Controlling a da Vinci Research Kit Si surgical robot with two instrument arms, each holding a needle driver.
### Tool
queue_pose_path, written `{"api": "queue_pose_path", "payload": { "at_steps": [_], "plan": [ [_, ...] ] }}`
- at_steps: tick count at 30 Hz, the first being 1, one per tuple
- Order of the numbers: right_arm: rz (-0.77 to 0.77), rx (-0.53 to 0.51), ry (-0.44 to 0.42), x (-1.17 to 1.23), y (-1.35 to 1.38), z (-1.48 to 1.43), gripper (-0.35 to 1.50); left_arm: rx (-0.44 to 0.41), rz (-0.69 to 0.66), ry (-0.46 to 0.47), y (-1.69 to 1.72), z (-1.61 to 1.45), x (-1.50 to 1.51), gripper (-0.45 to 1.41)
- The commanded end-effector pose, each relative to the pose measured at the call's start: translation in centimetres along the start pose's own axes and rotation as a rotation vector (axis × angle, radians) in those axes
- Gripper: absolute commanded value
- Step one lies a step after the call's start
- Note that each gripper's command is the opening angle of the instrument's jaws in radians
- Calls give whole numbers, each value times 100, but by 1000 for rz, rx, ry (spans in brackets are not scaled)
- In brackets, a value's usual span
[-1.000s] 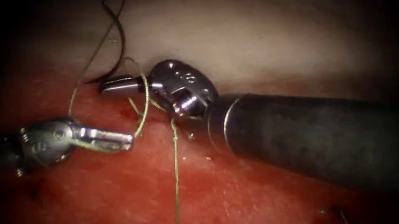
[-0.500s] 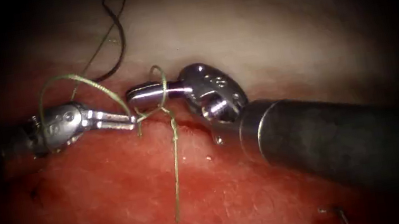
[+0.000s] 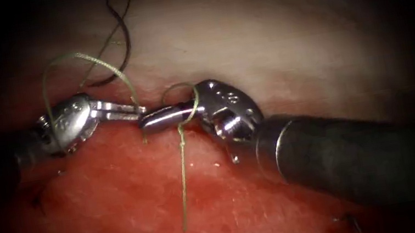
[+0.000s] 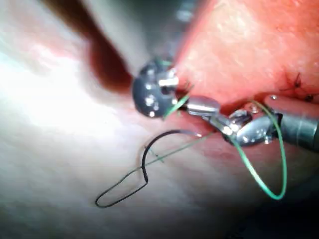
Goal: Wound Closure
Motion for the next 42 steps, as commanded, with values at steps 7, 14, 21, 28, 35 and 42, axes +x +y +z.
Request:
{"api": "queue_pose_path", "payload": {
  "at_steps": [7, 14, 21, 28, 35, 42],
  "plan": [
    [-67, 97, -133, 2, 9, 12, 61, -5, -11, 4, -10, 8, -18, -45],
    [-158, 231, -302, 0, 11, 17, 94, -8, -16, 2, -8, 6, -26, -45],
    [-256, 338, -432, -12, 1, 21, 96, -16, -30, -9, -1, 7, -36, -45],
    [-316, 385, -520, -41, -4, 16, 96, -22, -32, -9, 2, 2, -40, -45],
    [-382, 419, -605, -62, -4, 9, 93, -29, -33, -7, 2, -4, -39, -45],
    [-443, 429, -654, -80, 0, 9, 93, -30, -38, -7, 3, -5, -39, -45]
  ]
}}
